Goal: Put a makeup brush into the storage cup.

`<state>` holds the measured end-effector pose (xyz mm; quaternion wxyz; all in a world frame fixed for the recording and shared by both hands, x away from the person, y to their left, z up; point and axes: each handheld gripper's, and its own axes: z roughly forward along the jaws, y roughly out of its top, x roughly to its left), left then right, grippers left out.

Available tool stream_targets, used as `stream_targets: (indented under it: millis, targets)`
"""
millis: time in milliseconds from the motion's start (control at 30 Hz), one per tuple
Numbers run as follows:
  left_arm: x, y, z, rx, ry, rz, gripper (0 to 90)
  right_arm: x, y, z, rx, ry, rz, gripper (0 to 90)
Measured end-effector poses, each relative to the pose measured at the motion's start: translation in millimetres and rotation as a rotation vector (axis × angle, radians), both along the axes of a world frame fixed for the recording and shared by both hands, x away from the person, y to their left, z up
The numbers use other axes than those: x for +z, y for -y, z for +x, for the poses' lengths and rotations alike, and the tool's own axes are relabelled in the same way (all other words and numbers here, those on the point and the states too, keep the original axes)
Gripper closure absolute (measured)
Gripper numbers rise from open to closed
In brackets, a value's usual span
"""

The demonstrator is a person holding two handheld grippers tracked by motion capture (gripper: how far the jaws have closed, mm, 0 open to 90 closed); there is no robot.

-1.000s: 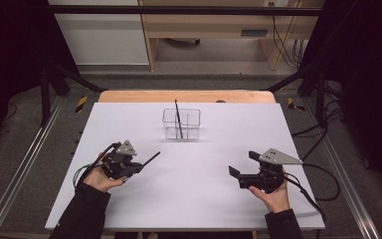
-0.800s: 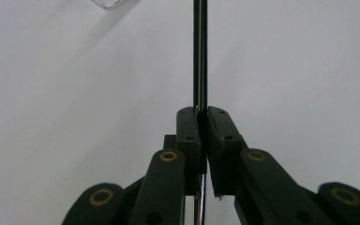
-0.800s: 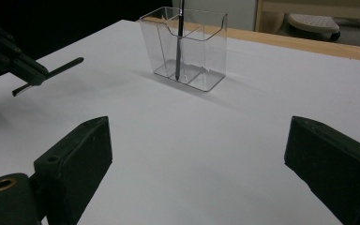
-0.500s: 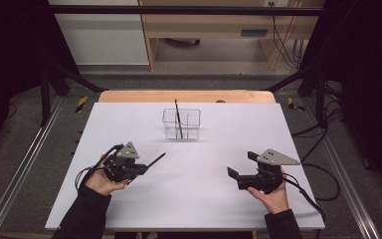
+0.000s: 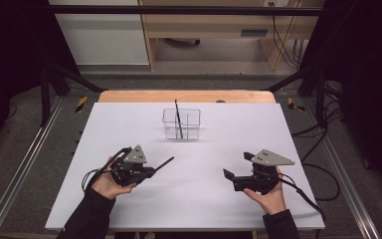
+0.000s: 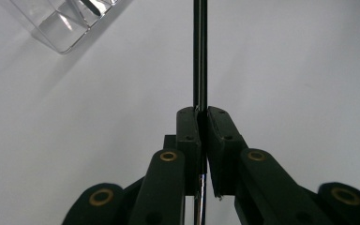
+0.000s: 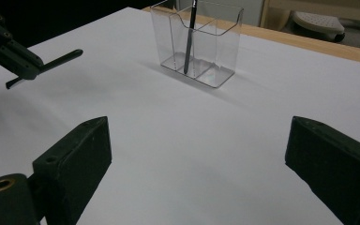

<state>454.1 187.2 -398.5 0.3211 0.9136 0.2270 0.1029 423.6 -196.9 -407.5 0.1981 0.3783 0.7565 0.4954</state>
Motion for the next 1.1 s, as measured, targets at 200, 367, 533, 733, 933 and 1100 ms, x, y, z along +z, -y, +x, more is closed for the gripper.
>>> stream_targets:
  millis: [200, 367, 533, 733, 933, 1100]
  targets:
    - [-3.6, 9.3, -1.8, -0.028, -0.011, 0.015, 83.5, 0.2, -5.7, -0.6, 0.016, -0.003, -0.019, 7.9]
    - [-4.5, 14.5, -3.2, -0.05, -0.019, 0.012, 83.5, -0.4, -10.2, -0.6, 0.028, -0.008, -0.029, 7.9]
    - [-3.7, 17.7, -3.6, -0.071, -0.03, 0.006, 83.5, 1.5, -15.8, -0.8, 0.043, -0.006, -0.047, 8.0]
    - [-1.8, 22.8, -1.7, -0.096, -0.04, 0.013, 83.5, 6.4, -25.9, 0.8, 0.068, 0.004, -0.079, 8.4]
    - [3.4, 28.5, 3.6, -0.11, -0.041, 0.035, 83.4, 10.6, -42.9, 3.8, 0.107, 0.012, -0.166, 8.6]
    - [7.8, 30.4, 5.6, -0.12, -0.045, 0.048, 83.5, 13.3, -53.8, 3.2, 0.126, 0.041, -0.235, 8.6]
